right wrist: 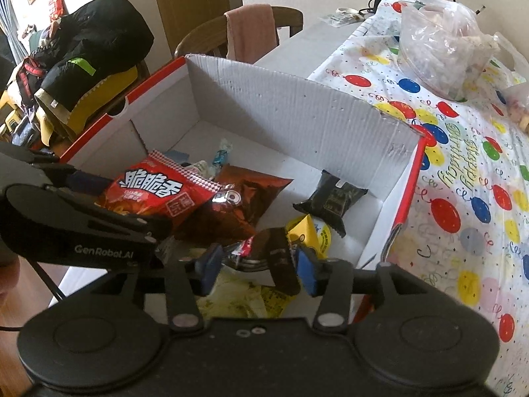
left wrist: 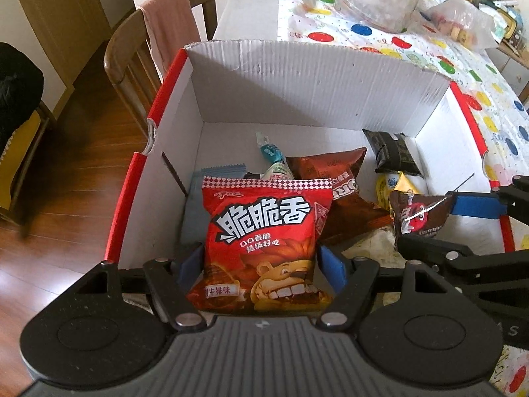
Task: Organize snacks
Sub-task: 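Withdraw both tools up from the box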
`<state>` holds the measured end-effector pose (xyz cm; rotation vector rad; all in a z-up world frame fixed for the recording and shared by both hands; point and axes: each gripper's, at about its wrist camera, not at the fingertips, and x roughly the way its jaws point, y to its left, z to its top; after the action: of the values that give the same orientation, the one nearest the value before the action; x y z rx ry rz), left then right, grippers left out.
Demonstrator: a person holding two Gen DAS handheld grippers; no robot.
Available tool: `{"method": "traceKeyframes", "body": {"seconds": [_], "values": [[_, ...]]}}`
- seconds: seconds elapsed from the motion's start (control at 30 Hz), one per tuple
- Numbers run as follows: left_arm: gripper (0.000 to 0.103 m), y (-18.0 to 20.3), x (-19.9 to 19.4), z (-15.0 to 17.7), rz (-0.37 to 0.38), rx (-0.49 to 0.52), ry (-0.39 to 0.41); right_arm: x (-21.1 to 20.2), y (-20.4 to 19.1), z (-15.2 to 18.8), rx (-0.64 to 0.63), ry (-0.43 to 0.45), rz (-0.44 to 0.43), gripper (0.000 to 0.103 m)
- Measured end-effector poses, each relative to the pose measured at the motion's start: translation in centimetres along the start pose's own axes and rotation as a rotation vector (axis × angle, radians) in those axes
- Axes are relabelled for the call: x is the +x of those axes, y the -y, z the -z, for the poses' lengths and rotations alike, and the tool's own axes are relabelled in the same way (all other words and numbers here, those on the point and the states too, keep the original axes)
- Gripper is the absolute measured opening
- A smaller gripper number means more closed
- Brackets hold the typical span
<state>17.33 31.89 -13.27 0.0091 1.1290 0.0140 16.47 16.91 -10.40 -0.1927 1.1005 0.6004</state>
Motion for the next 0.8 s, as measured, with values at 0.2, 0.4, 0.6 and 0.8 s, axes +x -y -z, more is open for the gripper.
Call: {"method": "traceKeyframes", "body": {"seconds": [0.2,0.4,0.6,0.8], "values": [[0.075,-0.1,-2.1,0.5,-0.001,0.001,0.056,-1.5,0.4,0.1,0.034,0.036,-0.015,0.065],[0.078,-0.1,-5.3,0.9,0.017,-0.005,0.130,-4.4,1.1,0.4,0.071,0.112,-0.042,0.081],[0.080,0.1,-8.5,1.4,0.050,-0.008,0.203,-7.6,1.1,0.9,0.099,0.195,-0.057,0.094],[0.085,0.4,-10.9,2.3,0.087,-0.023,0.246,-10.3,1.2,1.5,0.139,0.268,-0.069,0.100]]}}
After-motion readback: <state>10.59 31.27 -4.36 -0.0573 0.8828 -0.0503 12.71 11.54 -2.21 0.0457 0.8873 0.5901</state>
